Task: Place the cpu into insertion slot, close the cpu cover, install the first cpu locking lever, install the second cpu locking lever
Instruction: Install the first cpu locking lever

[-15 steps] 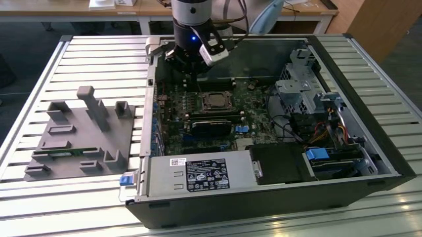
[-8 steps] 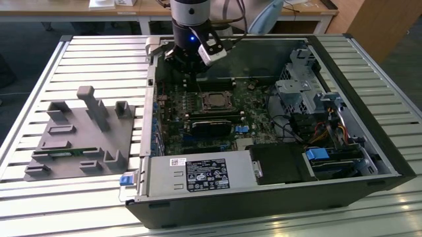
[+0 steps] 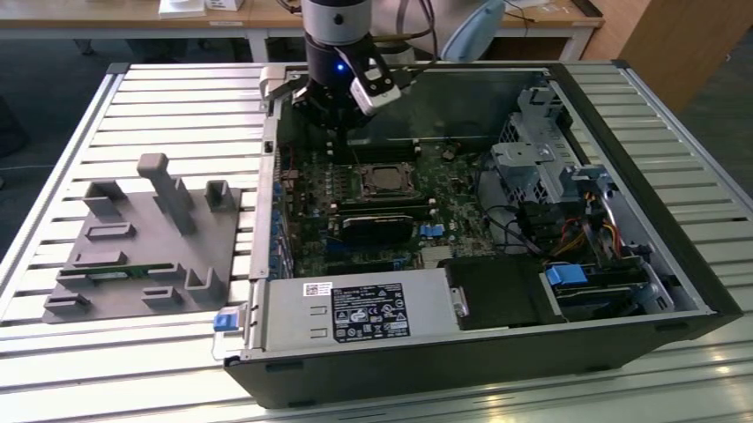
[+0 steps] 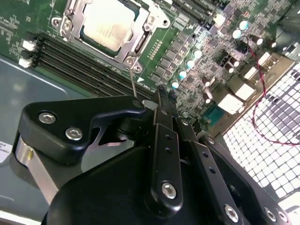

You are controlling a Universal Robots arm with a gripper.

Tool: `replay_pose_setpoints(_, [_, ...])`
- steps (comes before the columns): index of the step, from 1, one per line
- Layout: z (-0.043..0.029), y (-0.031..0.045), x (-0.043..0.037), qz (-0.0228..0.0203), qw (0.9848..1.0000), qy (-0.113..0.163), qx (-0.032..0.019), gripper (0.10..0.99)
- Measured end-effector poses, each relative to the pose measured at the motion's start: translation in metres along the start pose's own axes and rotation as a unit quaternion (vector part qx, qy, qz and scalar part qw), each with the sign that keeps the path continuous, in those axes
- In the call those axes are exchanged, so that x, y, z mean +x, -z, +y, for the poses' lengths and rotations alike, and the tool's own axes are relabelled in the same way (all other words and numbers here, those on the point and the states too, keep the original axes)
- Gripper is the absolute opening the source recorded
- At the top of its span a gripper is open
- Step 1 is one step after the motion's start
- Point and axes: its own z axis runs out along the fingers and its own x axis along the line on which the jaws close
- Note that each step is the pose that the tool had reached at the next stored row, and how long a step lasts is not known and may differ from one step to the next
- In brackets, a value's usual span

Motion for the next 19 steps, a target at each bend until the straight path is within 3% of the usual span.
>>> replay_pose_setpoints(11, [0.0127, -0.0029, 0.0003, 0.0000, 1.0000, 0.000, 0.0000, 0.106])
replay_pose_setpoints(15, [0.0136, -0.0035, -0.0070, 0.0000, 1.0000, 0.000, 0.0000, 0.106])
replay_pose_setpoints(19, [0.0144, -0.0046, -0.0195, 0.0001, 1.0000, 0.000, 0.0000, 0.106])
